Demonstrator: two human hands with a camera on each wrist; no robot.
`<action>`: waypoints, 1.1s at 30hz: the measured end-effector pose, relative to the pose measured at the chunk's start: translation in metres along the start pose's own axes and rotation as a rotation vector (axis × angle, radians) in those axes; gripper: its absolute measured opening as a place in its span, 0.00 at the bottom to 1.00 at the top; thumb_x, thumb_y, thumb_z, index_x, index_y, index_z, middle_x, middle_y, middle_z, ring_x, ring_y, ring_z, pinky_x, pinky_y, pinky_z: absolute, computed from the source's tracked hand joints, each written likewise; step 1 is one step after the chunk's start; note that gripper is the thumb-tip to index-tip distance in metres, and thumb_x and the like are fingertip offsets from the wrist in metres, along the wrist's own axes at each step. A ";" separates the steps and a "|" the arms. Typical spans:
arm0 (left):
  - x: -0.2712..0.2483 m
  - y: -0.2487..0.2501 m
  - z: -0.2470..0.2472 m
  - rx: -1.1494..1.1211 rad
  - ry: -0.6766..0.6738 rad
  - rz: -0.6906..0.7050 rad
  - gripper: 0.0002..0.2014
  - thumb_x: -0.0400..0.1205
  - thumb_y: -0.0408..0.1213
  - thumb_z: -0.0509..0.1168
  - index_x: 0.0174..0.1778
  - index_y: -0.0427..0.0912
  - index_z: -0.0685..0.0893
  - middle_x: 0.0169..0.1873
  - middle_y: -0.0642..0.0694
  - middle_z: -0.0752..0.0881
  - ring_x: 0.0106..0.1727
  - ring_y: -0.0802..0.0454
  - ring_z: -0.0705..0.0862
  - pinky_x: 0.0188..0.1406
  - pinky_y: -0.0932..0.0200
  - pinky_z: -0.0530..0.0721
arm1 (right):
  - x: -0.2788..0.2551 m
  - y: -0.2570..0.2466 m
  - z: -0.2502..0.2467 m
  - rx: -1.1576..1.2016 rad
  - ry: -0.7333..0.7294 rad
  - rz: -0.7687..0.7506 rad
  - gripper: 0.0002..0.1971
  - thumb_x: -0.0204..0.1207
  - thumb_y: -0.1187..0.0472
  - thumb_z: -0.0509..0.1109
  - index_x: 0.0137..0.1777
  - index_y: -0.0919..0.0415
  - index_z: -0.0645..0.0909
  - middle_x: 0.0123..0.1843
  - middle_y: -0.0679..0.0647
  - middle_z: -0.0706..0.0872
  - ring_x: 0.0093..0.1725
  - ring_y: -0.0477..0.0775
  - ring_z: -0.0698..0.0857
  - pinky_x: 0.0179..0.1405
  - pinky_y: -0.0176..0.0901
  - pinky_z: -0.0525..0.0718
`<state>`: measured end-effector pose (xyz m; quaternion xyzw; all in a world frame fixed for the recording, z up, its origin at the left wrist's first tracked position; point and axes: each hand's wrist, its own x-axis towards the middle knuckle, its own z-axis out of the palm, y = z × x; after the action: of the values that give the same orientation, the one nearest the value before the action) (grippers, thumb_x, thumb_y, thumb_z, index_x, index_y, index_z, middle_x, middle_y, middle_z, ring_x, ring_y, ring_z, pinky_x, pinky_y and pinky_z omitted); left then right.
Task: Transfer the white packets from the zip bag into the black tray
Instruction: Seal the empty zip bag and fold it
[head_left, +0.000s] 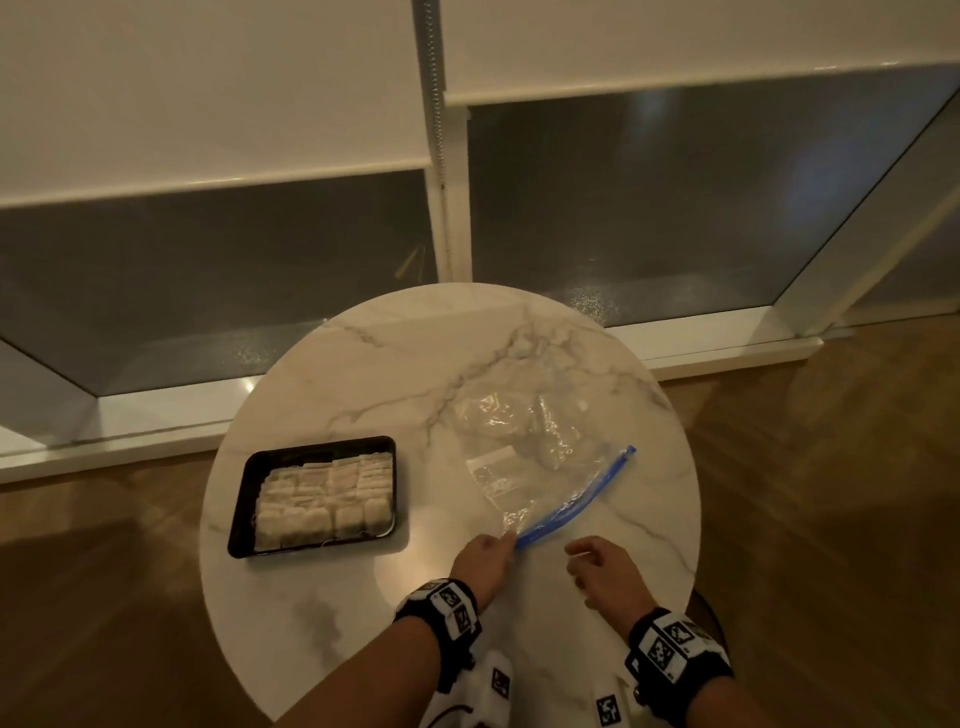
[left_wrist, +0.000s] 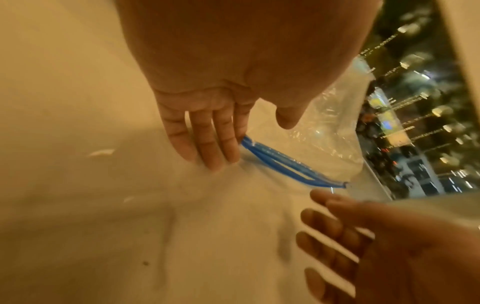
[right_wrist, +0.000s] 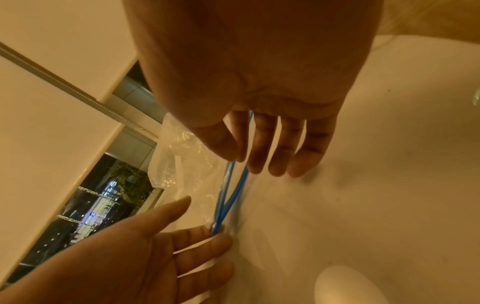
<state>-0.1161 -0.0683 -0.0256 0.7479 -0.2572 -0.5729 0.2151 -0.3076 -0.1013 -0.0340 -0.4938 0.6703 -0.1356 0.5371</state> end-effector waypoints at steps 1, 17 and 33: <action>0.002 0.005 0.006 -0.045 0.013 -0.018 0.22 0.83 0.60 0.63 0.47 0.42 0.85 0.43 0.45 0.90 0.36 0.48 0.83 0.38 0.54 0.83 | 0.001 0.004 -0.006 -0.006 -0.018 -0.004 0.08 0.75 0.64 0.69 0.49 0.51 0.84 0.44 0.56 0.89 0.38 0.51 0.85 0.35 0.43 0.82; -0.088 0.079 -0.018 -0.331 0.072 0.340 0.07 0.86 0.34 0.64 0.44 0.39 0.84 0.49 0.41 0.90 0.56 0.45 0.88 0.54 0.49 0.81 | 0.012 -0.006 -0.102 0.124 0.083 -0.090 0.22 0.76 0.68 0.73 0.69 0.53 0.76 0.55 0.55 0.83 0.52 0.57 0.85 0.48 0.56 0.87; -0.156 0.123 -0.106 -0.909 0.179 0.278 0.08 0.86 0.39 0.55 0.47 0.43 0.78 0.42 0.40 0.86 0.52 0.40 0.86 0.52 0.47 0.77 | -0.035 -0.158 -0.144 0.286 0.051 -0.808 0.09 0.78 0.72 0.71 0.44 0.55 0.84 0.49 0.53 0.91 0.56 0.55 0.88 0.61 0.50 0.84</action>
<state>-0.0639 -0.0624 0.1931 0.5830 -0.0591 -0.5266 0.6160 -0.3514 -0.1986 0.1548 -0.6338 0.4107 -0.4388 0.4870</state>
